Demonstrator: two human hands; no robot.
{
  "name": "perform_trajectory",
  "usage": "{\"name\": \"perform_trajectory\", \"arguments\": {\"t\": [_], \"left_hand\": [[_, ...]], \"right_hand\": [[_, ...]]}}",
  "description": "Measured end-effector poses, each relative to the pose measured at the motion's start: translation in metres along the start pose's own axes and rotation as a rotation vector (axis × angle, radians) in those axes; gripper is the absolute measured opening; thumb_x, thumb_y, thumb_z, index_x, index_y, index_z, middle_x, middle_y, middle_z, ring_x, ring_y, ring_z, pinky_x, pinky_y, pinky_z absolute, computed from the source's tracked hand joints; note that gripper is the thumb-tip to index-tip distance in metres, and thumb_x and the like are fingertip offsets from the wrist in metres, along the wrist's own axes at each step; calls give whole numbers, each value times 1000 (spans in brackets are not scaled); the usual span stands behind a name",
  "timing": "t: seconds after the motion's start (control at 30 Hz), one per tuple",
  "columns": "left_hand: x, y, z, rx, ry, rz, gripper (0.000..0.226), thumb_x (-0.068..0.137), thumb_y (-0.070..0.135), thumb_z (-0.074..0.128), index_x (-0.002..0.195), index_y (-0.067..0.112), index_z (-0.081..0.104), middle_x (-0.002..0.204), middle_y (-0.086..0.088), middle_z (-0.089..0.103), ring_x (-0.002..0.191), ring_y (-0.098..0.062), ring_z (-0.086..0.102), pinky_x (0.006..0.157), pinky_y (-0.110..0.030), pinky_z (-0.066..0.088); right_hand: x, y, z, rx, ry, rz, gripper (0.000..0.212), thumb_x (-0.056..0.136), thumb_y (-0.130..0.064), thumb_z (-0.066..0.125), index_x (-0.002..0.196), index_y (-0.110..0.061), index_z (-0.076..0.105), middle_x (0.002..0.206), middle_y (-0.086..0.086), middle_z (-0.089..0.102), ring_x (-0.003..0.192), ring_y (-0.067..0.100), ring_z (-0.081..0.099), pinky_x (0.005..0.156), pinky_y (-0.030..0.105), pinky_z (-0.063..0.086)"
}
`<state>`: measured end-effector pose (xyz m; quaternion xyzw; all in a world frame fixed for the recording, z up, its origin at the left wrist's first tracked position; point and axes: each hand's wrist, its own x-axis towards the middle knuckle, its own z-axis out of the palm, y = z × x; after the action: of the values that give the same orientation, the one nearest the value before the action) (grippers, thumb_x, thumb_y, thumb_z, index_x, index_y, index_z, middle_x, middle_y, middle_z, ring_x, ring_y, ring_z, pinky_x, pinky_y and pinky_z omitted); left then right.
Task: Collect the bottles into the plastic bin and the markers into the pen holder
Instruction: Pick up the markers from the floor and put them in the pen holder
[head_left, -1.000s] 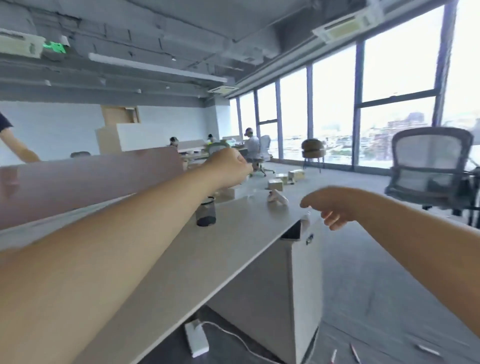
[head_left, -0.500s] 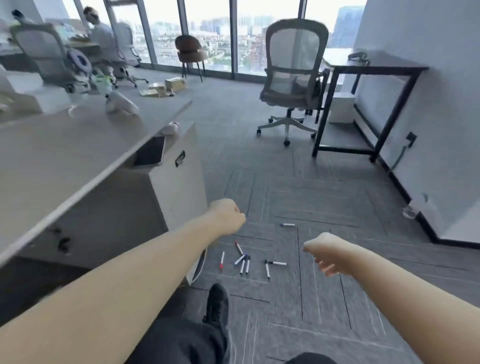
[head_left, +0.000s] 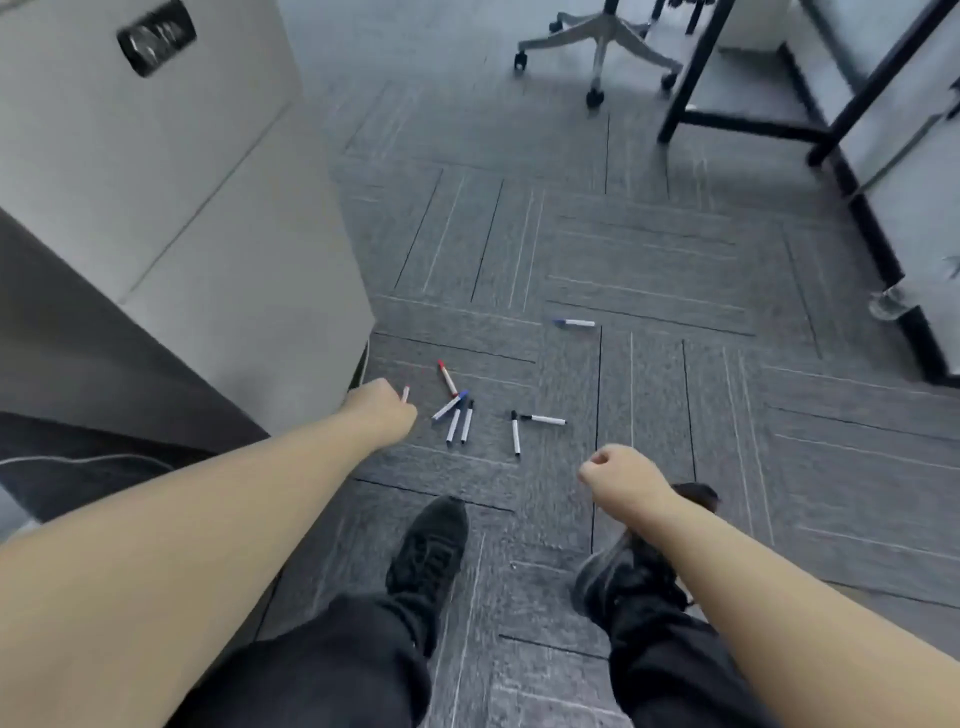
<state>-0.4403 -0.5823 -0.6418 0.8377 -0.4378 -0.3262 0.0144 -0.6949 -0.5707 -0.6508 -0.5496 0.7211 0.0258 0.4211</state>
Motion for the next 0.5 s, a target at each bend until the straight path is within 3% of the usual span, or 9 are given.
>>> {"name": "perform_trajectory", "arguments": {"t": [0.07,0.17,0.27,0.4,0.5], "left_hand": [[30,-11,28,13,-4,-57,42,94,24,52,131,4,50,132,-18,55,121,-34,52,94,-32,42],[72,-25,65,90,-29,-57,41,92,26,52,130,8,48,129,-15,56,117,-33,53,90,-32,43],[114,-32,93,159,-62,-55,41,93,27,50,130,10,45,127,-14,56,112,-31,54,87,-34,45],[160,-38,123,199,-54,-74,44,94,27,50,133,9,43,127,-13,55,109,-30,55,85,-37,48],[183,-44,141,191,-50,-121,44,95,26,50,133,8,41,123,-14,56,101,-29,55,75,-35,45]], "right_hand": [[25,25,32,-28,-46,2,24,96,-21,46,103,-5,61,101,10,63,86,23,50,71,27,34],[74,63,67,-154,-192,25,26,96,-23,45,109,-7,62,111,9,66,92,22,54,72,27,36],[128,72,77,-98,-166,76,24,97,-22,44,105,-7,60,100,10,65,88,25,56,68,31,41],[186,65,91,-25,-111,45,19,97,-22,42,96,-10,57,73,5,54,62,22,46,53,29,33],[210,66,103,-39,-152,33,14,96,-21,42,99,-15,55,79,1,57,73,23,53,60,30,37]]}}
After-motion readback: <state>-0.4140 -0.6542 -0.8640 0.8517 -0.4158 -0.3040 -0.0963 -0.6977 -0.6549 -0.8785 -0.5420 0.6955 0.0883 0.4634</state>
